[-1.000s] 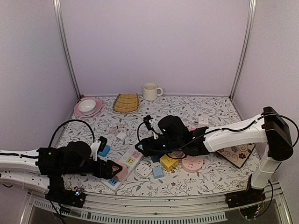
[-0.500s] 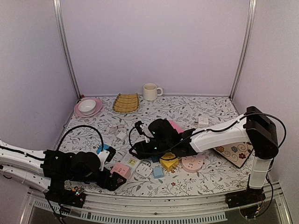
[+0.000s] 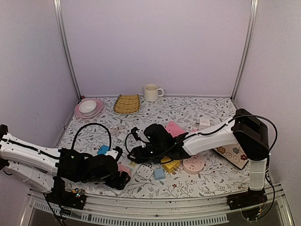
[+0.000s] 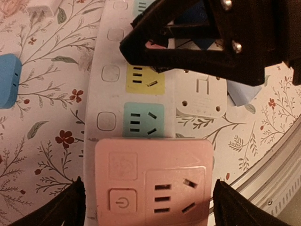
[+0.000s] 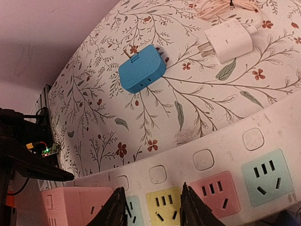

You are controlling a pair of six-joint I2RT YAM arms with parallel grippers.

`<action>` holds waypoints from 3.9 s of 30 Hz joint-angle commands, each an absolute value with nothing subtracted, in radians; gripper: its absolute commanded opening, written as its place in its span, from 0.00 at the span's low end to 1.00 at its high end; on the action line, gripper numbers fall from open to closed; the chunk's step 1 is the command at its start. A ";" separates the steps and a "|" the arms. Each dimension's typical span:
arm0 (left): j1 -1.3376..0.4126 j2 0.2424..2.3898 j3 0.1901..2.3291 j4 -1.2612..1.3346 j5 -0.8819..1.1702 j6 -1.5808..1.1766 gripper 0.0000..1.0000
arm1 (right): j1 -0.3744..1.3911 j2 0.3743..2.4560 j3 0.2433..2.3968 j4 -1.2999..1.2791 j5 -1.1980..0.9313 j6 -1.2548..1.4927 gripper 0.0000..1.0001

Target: Pull the plug off the socket

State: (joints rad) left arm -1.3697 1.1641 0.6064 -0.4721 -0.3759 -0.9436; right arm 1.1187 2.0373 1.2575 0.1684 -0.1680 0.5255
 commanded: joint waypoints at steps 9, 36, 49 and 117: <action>-1.378 1.285 0.646 -0.468 -0.461 -0.919 0.94 | 1.119 2.106 1.242 0.255 -0.220 0.582 0.38; -1.400 1.359 0.755 -0.498 -0.549 -0.872 0.30 | 1.119 2.123 1.227 0.268 -0.235 0.611 0.39; -1.416 1.276 0.787 -0.457 -0.649 -0.781 0.13 | 1.119 2.126 1.223 0.265 -0.226 0.613 0.39; -0.786 1.210 0.647 -0.025 -0.127 -0.693 0.15 | 1.152 1.612 0.954 0.135 0.175 0.568 0.50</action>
